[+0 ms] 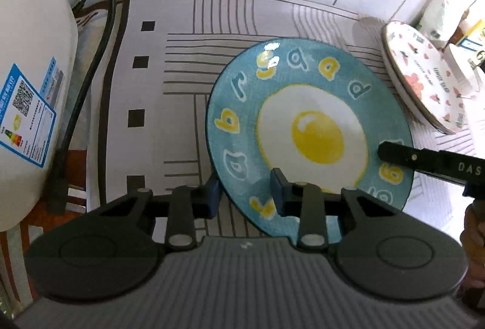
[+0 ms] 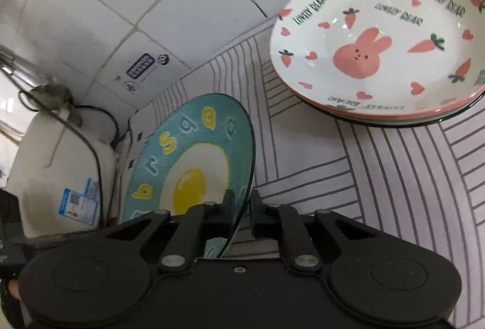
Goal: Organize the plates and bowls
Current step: 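Lift the blue egg plate and lower it onto the bunny plate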
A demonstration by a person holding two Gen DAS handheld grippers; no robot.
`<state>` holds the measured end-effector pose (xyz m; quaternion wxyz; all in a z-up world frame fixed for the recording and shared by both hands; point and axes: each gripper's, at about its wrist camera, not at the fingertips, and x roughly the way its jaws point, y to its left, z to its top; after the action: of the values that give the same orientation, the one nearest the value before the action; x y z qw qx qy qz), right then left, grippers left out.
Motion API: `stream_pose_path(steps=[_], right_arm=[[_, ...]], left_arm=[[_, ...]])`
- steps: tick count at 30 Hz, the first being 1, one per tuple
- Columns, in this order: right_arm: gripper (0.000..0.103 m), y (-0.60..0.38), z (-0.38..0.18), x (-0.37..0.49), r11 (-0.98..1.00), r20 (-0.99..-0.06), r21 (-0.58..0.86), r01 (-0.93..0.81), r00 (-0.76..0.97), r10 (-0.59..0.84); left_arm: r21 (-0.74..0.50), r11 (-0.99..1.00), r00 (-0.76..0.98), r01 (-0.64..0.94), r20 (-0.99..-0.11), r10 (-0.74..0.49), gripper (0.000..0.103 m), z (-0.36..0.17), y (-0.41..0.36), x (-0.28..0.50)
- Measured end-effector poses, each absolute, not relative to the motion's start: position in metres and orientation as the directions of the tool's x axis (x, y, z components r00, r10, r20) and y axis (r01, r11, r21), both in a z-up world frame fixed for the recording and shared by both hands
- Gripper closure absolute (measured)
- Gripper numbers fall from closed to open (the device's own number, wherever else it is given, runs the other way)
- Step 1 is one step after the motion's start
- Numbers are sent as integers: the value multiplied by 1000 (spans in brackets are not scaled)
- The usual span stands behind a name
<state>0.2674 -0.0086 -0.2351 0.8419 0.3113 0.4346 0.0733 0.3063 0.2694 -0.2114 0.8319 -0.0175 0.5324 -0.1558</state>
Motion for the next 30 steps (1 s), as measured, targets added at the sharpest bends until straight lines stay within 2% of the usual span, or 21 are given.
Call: stream_pose_path(steps=[4, 13, 23, 30], right_arm=[[88, -3, -218, 255, 853, -715, 510, 112, 607, 347], [85, -25, -168, 214, 852, -674, 510, 115, 669, 314], [83, -76, -110, 195, 885, -624, 449, 124, 752, 212], [83, -123, -110, 213, 885, -638, 438, 160, 749, 180]], left_arm=[[-136, 943, 415, 304, -872, -259, 71, -194, 258, 291], [-109, 913, 462, 392, -835, -298, 71, -141, 230, 276], [-180, 862, 442, 474, -798, -410, 71, -98, 170, 296], [-224, 847, 371, 482, -824, -429, 71, -109, 123, 327]])
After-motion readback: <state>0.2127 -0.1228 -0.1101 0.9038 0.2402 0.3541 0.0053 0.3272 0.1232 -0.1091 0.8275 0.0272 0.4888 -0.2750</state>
